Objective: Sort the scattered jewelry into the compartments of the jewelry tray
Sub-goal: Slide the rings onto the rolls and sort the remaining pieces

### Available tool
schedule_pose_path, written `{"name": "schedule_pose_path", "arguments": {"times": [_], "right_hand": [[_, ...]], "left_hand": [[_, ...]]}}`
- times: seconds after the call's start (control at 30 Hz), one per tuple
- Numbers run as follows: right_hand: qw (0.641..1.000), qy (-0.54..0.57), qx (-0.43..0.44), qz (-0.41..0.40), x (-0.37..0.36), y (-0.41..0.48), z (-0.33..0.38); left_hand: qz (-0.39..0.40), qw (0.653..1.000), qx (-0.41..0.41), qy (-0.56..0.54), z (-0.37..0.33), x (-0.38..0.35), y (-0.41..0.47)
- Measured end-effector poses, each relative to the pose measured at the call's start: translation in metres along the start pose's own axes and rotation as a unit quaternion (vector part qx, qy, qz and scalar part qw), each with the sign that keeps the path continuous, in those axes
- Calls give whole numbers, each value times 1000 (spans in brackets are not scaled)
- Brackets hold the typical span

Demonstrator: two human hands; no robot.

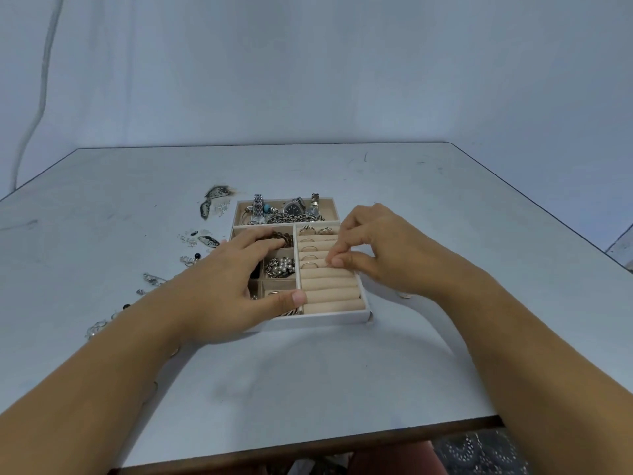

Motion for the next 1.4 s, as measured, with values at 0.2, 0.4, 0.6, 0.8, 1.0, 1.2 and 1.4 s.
{"name": "schedule_pose_path", "arguments": {"times": [0.2,0.4,0.6,0.8,1.0,1.2,1.4], "right_hand": [[983,-55,-95,148,29,-28,-38],[967,-26,-142,211,14,-45,-50],[957,-35,-147,248,12,-46,-50],[989,26,-113,90,23,-27,-27],[994,64,-45,-77,20,15,14],[980,115,-28,-159,-7,24,19],[972,161,-8,-173,-14,16,24]], "left_hand": [[3,1000,-8,1,2,0,1],[6,1000,-7,2,1,0,2],[1,1000,-5,13,0,0,1],[-6,1000,-13,2,1,0,1],[-23,999,-20,-14,-4,0,-1],[-68,997,-30,-13,-9,9,-2],[-138,989,35,-24,10,61,-22]]}}
Point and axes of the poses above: each hand's wrist, its own y-axis towards the middle knuckle, its own x-axis out of the back of the hand, z = x × y, the point moved 4 cm from there along y, towards the middle knuckle, and after that the axes turned 15 degrees about -y, right-handed, at the moved point
